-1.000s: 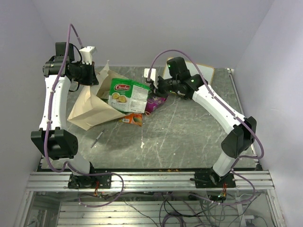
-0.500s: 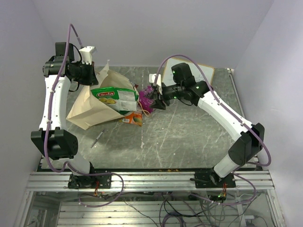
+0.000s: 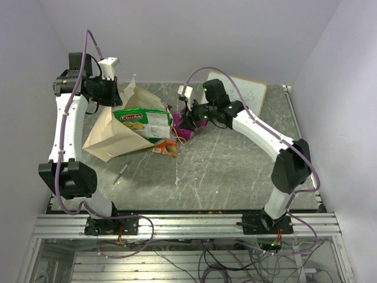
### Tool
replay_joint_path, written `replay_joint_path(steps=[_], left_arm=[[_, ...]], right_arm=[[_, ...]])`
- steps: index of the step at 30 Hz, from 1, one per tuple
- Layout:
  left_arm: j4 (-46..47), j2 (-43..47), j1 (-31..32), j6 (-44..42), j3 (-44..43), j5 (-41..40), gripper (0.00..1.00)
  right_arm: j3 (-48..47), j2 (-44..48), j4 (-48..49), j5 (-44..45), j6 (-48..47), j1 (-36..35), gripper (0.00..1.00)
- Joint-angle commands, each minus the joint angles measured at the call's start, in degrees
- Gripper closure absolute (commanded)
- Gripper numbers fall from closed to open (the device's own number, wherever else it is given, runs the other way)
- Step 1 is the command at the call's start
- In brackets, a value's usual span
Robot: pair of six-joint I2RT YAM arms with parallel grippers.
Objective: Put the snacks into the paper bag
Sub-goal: Adjust the snack in the paper bag.
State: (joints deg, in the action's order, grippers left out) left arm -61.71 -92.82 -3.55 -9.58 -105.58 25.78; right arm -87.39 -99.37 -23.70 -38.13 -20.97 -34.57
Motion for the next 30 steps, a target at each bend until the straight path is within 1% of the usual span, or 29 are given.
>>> replay_joint_path(steps=[1,4,10,20,24,26,28,30], left_arm=[[2.48,0.84,-0.33,0.35,-0.30,0.38,0.93],[2.47,0.74,-0.34,0.44,-0.59,0.58,0.93],[2.34,0.53,-0.34,0.53,-0.77,0.78,0.93],[2.66,0.71,-0.38,0.54,-0.15,0.72,0.93],[2.73,0.71,-0.36,0.69,-0.15,0.84,0.93],[2.74,0.71,-0.36,0.70,-0.08,0.87,0.93],[2.74,0.71,-0.35,0.69,-0.06,0.79,0.93],[2.65,0.71,-0.36,0.73,-0.19,0.69,0.93]], right_arm=[[-6.02,-6.09,1.29,3.39,4.83,-0.27,0.64],[-7.99,-8.31,0.81,5.55,4.94,-0.53,0.68],[-10.96,-11.37,-0.12,4.56,5.49,-1.99,0.74],[-15.28,-15.38,-2.05,5.41,5.95,-5.08,0.78],[-16.25,-16.12,-1.91,5.23,6.51,-5.31,0.79],[-17.11,-17.91,-2.07,4.92,6.96,-5.37,0.79],[-18.46,-18.44,-2.74,5.81,6.89,-5.42,0.80],[-19.69,-18.10,-3.57,8.76,5.67,-5.13,0.80]])
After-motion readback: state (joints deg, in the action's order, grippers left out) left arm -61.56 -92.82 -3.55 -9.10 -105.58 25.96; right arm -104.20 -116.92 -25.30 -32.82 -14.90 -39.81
